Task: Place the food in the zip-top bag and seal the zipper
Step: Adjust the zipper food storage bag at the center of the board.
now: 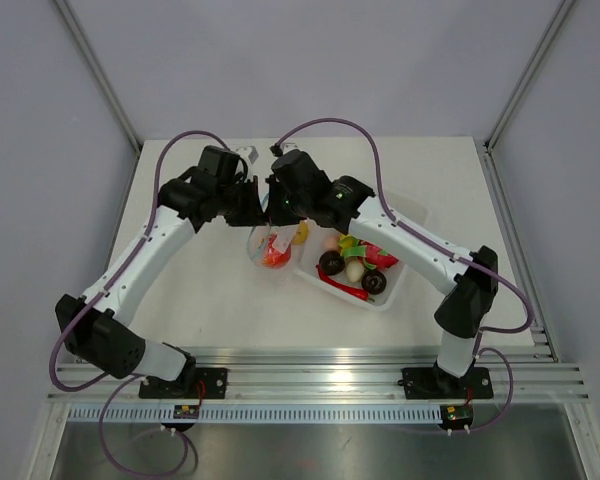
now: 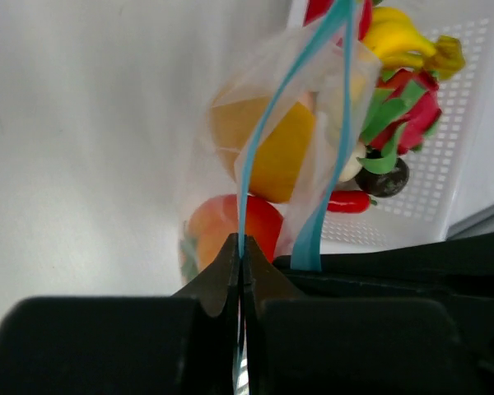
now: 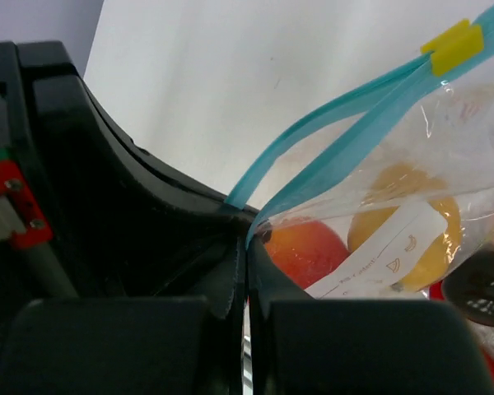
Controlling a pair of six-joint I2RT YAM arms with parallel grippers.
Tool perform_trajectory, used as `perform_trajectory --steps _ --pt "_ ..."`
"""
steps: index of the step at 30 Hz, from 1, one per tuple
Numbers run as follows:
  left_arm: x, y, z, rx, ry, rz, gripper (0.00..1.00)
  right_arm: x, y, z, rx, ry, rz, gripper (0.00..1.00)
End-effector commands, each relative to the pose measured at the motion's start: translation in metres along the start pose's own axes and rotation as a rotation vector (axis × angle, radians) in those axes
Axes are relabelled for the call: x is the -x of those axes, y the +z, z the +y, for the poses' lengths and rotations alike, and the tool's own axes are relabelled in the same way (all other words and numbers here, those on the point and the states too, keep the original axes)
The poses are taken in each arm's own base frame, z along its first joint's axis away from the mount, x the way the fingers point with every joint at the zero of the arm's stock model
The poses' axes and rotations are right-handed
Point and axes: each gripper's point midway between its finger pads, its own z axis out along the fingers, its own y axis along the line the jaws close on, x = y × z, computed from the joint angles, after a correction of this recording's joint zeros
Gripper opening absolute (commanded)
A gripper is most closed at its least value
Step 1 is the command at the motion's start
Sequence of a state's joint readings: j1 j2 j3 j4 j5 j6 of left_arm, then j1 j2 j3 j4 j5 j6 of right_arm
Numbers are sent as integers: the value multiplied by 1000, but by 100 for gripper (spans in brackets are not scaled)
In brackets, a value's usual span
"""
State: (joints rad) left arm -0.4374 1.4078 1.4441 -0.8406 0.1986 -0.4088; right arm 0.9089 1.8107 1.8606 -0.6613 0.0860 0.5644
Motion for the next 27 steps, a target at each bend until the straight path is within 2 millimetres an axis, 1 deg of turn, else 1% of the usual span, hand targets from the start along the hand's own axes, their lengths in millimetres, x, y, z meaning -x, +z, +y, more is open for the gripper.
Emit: perform_trajectory --steps 1,2,3,4,5,6,8,9,10,11,12,13,14,17,19,20,22,23,24,25,26,27 --pt "17 -10 12 35 -21 -57 0 2 -6 17 26 -22 -7 0" --pt "23 -19 19 35 -32 -82 0 5 -11 10 1 -26 -26 0" --pt "28 -25 29 42 -53 -102 0 8 -20 -2 -40 -25 -57 0" --pt "35 -32 46 58 -86 -126 0 13 -24 -7 -47 -13 -75 0" --pt "39 -36 49 61 -92 -142 0 19 -27 -16 -56 3 -88 0" --pt "40 -39 50 59 -95 -149 0 18 -31 -19 -49 16 -90 0" --pt "37 -35 43 12 -108 -138 0 16 -28 -23 -50 22 -84 0" --pt "32 -30 35 -25 -117 -118 0 9 -20 -22 -41 19 -59 0" --pt "30 -26 33 -29 -114 -113 0 5 -16 -21 -35 22 -41 0" --pt "25 -22 34 -19 -114 -97 0 1 -10 -22 -37 22 -22 0" --pt "23 -20 36 -9 -112 -92 0 -8 -2 -25 -43 22 5 0" --pt "22 -21 38 5 -110 -93 0 -11 1 -27 -48 24 15 0" --pt "22 -21 41 17 -108 -92 0 -19 6 -33 -67 25 30 0" --pt "21 -21 44 33 -104 -97 0 -24 8 -38 -78 30 29 0" --pt "18 -15 46 35 -109 -86 0 -25 8 -39 -83 33 31 1" --pt "16 -13 47 49 -109 -85 0 -23 7 -40 -91 34 27 9" --pt "11 -8 46 89 -78 -87 0 -25 2 -44 -116 50 36 33" --pt "10 -8 44 91 -72 -91 0 -25 -1 -46 -125 50 35 50" --pt "9 -7 43 94 -68 -91 0 -23 -9 -47 -131 52 23 57" --pt "8 -6 43 102 -65 -93 0 -22 -14 -49 -136 53 13 60" --pt "6 -4 46 116 -63 -90 0 -19 -25 -52 -145 59 -13 65" --pt "7 -3 48 136 -56 -94 0 -17 -32 -55 -154 63 -30 68"
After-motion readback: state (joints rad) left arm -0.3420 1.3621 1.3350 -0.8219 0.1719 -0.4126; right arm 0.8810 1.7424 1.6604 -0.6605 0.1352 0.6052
